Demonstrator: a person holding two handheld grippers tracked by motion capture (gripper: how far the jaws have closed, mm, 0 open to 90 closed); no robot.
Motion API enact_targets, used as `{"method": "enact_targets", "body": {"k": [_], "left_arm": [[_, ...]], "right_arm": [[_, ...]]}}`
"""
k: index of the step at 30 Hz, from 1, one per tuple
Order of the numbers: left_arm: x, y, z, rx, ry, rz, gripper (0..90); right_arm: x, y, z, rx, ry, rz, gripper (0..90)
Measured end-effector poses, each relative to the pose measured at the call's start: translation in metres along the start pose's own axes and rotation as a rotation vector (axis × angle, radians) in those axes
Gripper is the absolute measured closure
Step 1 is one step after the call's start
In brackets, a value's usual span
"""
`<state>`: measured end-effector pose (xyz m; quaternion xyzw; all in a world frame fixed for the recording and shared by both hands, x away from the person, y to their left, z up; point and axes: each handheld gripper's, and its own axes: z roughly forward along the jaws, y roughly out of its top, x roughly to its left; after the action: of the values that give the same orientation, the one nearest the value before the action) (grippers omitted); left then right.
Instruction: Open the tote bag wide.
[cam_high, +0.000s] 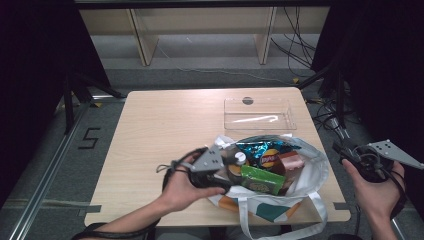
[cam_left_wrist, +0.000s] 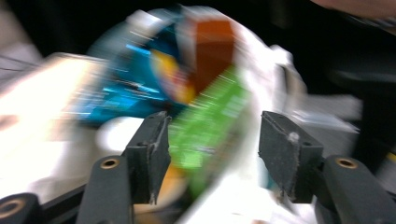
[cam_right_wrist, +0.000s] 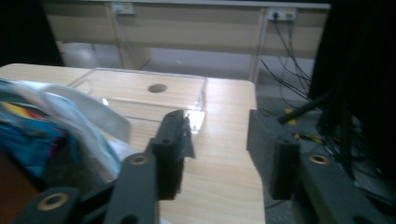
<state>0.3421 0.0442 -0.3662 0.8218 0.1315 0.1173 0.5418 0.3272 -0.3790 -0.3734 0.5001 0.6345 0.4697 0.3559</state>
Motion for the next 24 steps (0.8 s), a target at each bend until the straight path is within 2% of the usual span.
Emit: {"method": "enact_targets", "body": {"k": [1, 2, 3, 4, 5, 6, 8, 10, 11, 13, 14, 15, 16, 17, 19, 20, 21, 23, 24], "left_arm": [[0.008, 0.001, -0.006, -0.012, 0.037, -0.021, 40.1], [0.014, 0.001, -0.01, -0.018, 0.066, -0.035, 39.0], [0.022, 0.0, -0.014, -0.024, 0.097, -0.049, 38.6], [0.029, -0.001, -0.018, -0.029, 0.121, -0.056, 38.7], [0.035, -0.002, -0.022, -0.033, 0.136, -0.068, 38.7], [0.046, -0.006, -0.027, -0.024, 0.161, -0.075, 38.7], [0.048, -0.007, -0.027, -0.019, 0.157, -0.076, 38.0], [0.053, -0.011, -0.026, 0.007, 0.141, -0.085, 39.3], [0.053, -0.013, -0.025, 0.024, 0.129, -0.069, 40.3], [0.054, -0.015, -0.021, 0.046, 0.107, -0.062, 41.1], [0.054, -0.017, -0.019, 0.059, 0.098, -0.058, 42.0], [0.055, -0.018, -0.017, 0.07, 0.091, -0.05, 43.5], [0.056, -0.019, -0.014, 0.077, 0.089, -0.05, 45.1], [0.058, -0.021, -0.01, 0.085, 0.089, -0.055, 46.6], [0.06, -0.023, -0.005, 0.09, 0.088, -0.071, 50.4], [0.061, -0.023, -0.004, 0.096, 0.089, -0.055, 54.4], [0.062, -0.023, -0.001, 0.11, 0.094, -0.038, 56.3], [0.063, -0.025, 0.002, 0.117, 0.095, -0.04, 58.6], [0.064, -0.025, 0.003, 0.138, 0.093, -0.023, 61.0]], "right_arm": [[0.0, 0.0, 0.0, 0.0, 0.0, 0.0, 62.7], [0.003, 0.003, 0.0, 0.004, 0.028, 0.002, 63.4], [0.005, 0.004, 0.001, -0.008, 0.023, -0.009, 64.0], [0.011, 0.008, 0.002, -0.013, 0.054, -0.021, 64.3], [0.011, 0.008, 0.002, -0.013, 0.054, -0.021, 64.3], [0.015, 0.011, 0.005, 0.001, 0.131, -0.029, 64.0], [0.017, 0.012, 0.008, 0.003, 0.138, -0.053, 63.5], [0.021, 0.012, 0.012, 0.051, 0.166, -0.044, 63.2], [0.021, 0.011, 0.015, 0.051, 0.19, -0.053, 62.9], [0.022, 0.01, 0.016, 0.071, 0.202, -0.046, 62.6], [0.022, 0.009, 0.019, 0.075, 0.211, -0.058, 62.4], [0.023, 0.008, 0.02, 0.095, 0.207, -0.051, 62.0], [0.022, 0.007, 0.022, 0.099, 0.223, -0.056, 61.4], [0.023, 0.006, 0.023, 0.124, 0.244, -0.017, 61.4], [0.023, 0.005, 0.027, 0.126, 0.246, -0.018, 61.4], [0.023, 0.005, 0.029, 0.144, 0.241, -0.023, 62.2], [0.022, 0.005, 0.032, 0.132, 0.252, -0.052, 63.0], [0.023, 0.005, 0.032, 0.153, 0.252, -0.04, 64.3], [0.023, 0.005, 0.031, 0.175, 0.248, -0.038, 66.2]]}}
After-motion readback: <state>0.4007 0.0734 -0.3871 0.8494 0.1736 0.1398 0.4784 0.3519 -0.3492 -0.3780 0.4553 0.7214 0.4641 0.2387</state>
